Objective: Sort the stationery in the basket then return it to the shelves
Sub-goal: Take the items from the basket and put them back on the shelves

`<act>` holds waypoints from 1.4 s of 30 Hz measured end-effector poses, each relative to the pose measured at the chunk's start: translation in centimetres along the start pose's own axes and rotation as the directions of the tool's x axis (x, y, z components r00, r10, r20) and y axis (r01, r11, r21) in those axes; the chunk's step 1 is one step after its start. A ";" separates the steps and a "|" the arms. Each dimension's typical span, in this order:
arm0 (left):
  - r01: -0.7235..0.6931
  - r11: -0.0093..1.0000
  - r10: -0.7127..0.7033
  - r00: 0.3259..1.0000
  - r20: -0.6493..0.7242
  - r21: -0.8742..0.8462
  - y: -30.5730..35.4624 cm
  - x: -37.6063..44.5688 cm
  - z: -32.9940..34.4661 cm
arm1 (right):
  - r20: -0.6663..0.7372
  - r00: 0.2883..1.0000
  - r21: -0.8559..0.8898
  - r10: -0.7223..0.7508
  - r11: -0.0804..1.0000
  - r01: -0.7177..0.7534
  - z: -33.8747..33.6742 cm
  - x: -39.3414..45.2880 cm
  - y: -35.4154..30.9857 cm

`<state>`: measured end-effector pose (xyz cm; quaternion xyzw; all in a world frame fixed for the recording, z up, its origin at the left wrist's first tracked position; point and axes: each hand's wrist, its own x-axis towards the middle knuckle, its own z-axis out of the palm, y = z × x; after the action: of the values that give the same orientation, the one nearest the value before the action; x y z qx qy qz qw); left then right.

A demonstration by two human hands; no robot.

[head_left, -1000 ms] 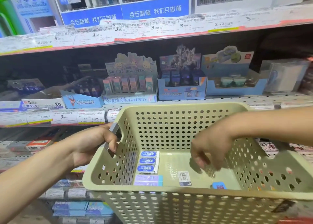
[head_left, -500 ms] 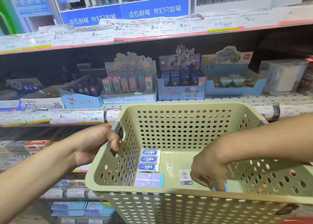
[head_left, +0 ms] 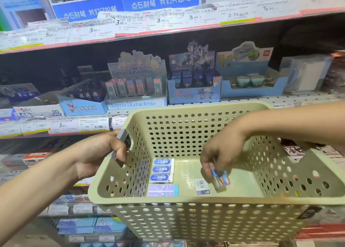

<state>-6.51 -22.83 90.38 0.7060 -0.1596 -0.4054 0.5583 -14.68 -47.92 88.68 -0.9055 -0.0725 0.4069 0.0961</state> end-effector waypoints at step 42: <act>-0.005 1.000 0.005 1.000 -0.012 -0.011 0.7 -0.8 0.6 | -0.827 0.552 0.017 0.106 0.986 -0.163 -13.8 -3.8 3.9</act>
<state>-7.30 -22.94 91.27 0.7050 -0.1558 -0.4005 0.5641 -6.60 -54.06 99.56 -0.9957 0.0377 -0.0599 0.0594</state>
